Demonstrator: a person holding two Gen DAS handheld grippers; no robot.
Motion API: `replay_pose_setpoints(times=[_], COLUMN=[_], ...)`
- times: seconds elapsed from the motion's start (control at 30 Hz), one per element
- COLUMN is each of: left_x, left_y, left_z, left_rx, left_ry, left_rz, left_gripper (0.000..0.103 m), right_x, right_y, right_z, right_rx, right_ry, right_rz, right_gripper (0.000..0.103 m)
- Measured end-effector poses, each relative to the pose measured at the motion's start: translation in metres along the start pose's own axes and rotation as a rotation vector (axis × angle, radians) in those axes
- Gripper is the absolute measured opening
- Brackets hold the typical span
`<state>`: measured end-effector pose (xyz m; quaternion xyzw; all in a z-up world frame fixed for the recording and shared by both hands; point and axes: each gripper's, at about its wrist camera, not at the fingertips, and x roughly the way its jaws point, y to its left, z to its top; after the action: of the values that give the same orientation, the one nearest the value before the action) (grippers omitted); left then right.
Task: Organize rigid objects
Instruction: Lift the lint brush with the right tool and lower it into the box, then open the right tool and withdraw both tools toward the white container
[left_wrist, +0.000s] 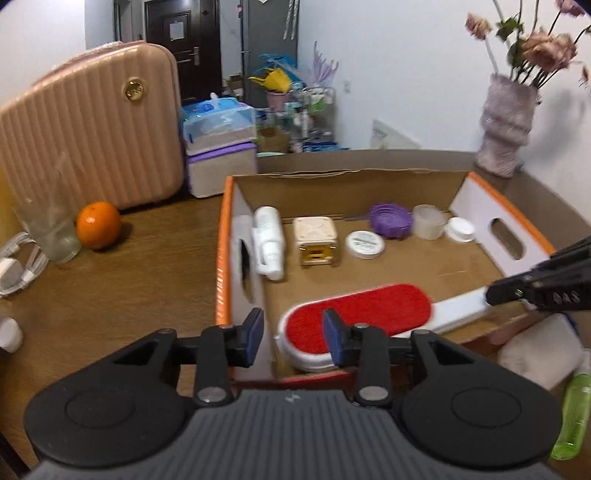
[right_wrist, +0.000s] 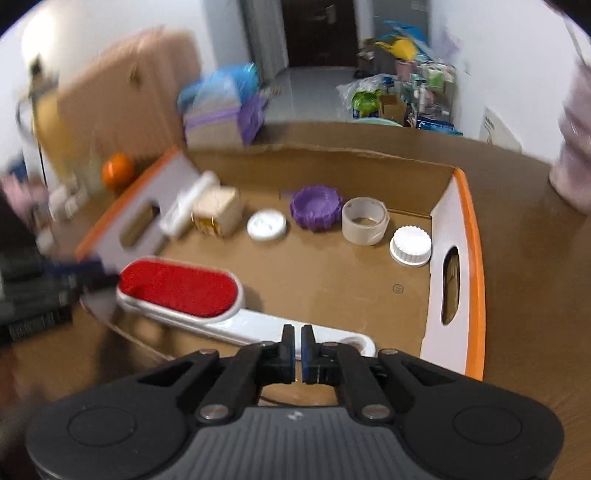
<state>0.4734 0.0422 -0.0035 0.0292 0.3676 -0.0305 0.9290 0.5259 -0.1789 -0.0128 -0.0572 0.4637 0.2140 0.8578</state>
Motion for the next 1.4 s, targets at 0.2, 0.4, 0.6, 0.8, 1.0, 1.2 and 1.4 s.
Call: replay_pose_setpoints(times=[0.2, 0.4, 0.6, 0.8, 1.0, 1.2, 1.4], left_x=[-0.013, -0.058, -0.125, -0.179, -0.213, -0.242, -0.26], left_y=[-0.001, -0.008, -0.017, -0.033, -0.039, -0.04, -0.033], left_z=[0.015, 0.022, 0.015, 0.003, -0.02, -0.046, -0.073], left_rx=[0.029, 0.027, 0.049, 0.064, 0.05, -0.005, -0.07], left_ry=[0.033, -0.025, -0.22, -0.34, -0.454, -0.589, -0.699], left_rz=[0.037, 0.064, 0.048, 0.066, 0.052, 0.056, 0.028], left_gripper=[0.048, 0.081, 0.1, 0.103, 0.103, 0.103, 0.103], right_x=[-0.007, -0.05, -0.12, -0.171, -0.204, -0.222, -0.222], right_y=[-0.002, -0.004, 0.005, 0.021, 0.045, 0.067, 0.075], right_z=[0.004, 0.0, -0.012, -0.034, -0.069, -0.106, -0.135], right_rx=[-0.012, 0.014, 0.021, 0.033, 0.031, -0.01, 0.014], right_ry=[0.023, -0.069, -0.246, -0.385, -0.59, -0.737, -0.786], right_rz=[-0.032, -0.067, -0.106, -0.157, -0.184, -0.235, -0.255], right_gripper=[0.016, 0.047, 0.074, 0.082, 0.083, 0.083, 0.086])
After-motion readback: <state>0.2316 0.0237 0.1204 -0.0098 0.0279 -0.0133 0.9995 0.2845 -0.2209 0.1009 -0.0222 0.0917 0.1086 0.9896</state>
